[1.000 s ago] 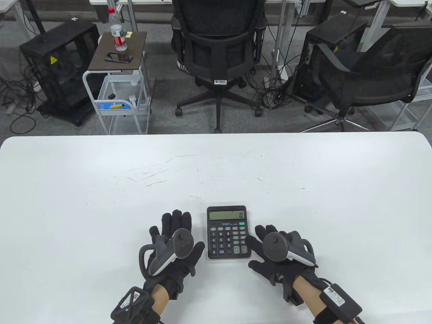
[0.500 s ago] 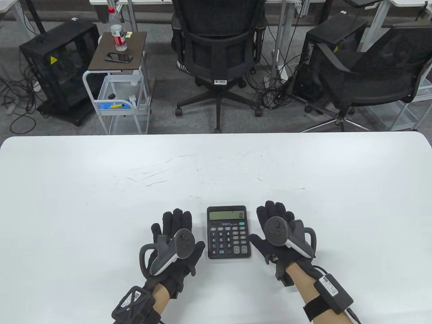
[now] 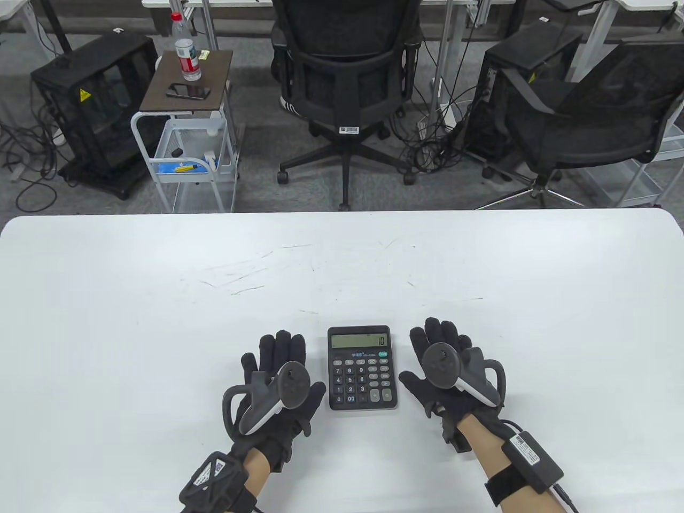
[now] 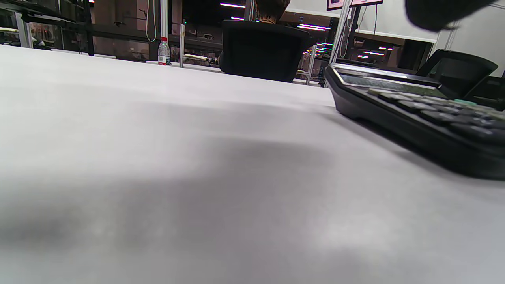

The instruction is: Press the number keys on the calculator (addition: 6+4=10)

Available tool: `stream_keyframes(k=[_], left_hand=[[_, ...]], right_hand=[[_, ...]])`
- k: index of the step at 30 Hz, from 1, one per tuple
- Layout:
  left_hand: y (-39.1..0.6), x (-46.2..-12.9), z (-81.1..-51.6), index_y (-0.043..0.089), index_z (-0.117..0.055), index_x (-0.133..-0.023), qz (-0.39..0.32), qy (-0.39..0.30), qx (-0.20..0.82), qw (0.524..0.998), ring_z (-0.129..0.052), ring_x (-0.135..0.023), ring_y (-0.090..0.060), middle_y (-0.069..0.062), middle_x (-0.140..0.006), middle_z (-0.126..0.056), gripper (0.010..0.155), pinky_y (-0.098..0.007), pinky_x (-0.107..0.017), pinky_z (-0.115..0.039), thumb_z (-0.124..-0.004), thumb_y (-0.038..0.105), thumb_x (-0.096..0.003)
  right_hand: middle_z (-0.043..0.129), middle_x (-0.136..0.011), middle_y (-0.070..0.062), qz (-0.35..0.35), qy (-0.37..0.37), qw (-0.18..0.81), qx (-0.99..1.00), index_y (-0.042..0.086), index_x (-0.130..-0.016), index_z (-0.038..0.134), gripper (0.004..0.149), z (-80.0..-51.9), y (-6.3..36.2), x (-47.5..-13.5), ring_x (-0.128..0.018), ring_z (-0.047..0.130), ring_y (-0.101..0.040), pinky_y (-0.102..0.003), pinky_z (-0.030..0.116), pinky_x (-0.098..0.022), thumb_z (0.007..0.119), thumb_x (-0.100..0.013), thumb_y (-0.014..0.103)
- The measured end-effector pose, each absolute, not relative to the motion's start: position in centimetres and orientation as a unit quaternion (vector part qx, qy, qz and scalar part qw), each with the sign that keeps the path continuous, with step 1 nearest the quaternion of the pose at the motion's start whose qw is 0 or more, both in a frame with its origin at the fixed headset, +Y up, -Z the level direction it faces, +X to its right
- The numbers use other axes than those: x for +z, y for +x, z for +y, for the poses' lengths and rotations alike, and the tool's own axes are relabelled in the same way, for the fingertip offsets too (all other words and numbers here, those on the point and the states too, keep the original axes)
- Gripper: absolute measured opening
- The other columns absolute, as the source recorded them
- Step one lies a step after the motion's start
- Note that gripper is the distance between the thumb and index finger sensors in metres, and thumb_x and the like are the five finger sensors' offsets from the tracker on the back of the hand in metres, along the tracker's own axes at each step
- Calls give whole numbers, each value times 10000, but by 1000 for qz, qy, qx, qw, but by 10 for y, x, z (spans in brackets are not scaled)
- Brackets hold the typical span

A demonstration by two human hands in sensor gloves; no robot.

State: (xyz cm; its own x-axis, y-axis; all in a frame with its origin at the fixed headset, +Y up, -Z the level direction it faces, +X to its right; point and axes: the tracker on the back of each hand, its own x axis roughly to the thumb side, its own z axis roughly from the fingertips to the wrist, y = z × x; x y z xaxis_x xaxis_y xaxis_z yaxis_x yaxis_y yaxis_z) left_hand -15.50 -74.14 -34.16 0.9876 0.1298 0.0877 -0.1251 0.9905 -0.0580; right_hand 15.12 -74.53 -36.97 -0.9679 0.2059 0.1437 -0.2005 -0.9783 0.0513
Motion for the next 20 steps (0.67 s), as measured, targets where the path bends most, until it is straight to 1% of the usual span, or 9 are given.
stream_keyframes(k=[20], left_hand=[[-157,-341,-741,311,-213,-1090,-42,-26,60,997,-186,-1141,-284,49,-1221,-212,890,-611,-784,-210,-675,691,-431]], right_hand=[[221,-1186,-87,32,77,86,993,277,-1081,295,876,-747,145,-365,-1065,227,-393,-555,288,-737,683,-400,667]])
